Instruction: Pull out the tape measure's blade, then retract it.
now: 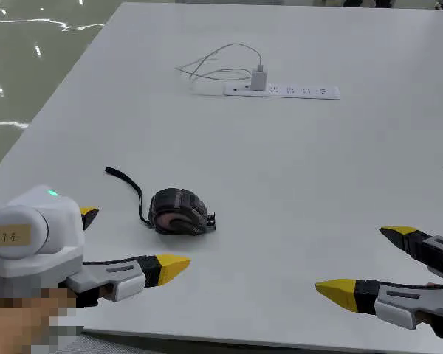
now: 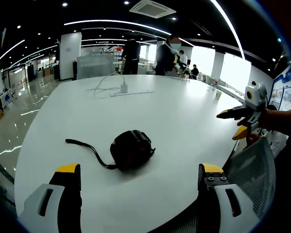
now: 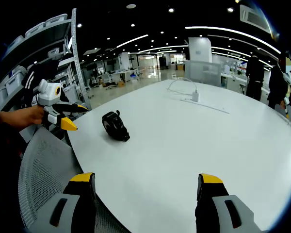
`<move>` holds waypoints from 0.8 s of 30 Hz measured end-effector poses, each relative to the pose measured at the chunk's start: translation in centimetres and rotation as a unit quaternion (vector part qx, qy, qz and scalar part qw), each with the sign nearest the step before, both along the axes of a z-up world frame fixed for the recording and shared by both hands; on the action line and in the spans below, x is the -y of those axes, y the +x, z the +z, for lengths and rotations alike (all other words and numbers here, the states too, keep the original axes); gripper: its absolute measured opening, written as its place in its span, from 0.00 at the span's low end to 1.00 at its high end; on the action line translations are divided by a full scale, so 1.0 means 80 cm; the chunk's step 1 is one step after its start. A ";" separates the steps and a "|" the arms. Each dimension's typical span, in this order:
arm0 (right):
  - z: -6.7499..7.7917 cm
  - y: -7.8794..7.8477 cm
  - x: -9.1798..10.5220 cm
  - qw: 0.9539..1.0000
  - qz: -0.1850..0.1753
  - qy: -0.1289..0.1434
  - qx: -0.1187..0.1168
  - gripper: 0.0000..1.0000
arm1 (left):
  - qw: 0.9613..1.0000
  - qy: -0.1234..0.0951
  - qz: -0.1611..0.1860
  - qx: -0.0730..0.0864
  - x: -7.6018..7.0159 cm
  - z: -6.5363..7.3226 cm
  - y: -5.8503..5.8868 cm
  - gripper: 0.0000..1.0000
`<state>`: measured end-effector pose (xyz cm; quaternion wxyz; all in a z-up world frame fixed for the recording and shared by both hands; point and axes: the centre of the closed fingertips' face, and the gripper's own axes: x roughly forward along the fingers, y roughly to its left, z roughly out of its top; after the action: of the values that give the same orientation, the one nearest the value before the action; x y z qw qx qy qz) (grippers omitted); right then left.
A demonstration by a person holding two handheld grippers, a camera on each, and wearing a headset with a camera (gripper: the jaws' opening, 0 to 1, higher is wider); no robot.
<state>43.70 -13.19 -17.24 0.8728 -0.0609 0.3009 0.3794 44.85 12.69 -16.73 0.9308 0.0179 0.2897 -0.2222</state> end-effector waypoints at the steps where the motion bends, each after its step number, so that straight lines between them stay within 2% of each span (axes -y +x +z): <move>1: 0.000 0.000 0.000 1.000 0.000 0.000 0.000 0.85 | 1.000 0.000 0.000 0.000 0.000 0.000 0.000 0.99; 24: -0.001 0.000 -0.001 1.000 -0.001 0.001 0.000 0.85 | 1.000 0.002 -0.001 -0.001 -0.003 0.000 0.000 0.98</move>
<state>43.70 -13.13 -17.31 0.8733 -0.0594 0.3004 0.3789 44.83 12.91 -16.75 0.9305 0.0198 0.2907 -0.2222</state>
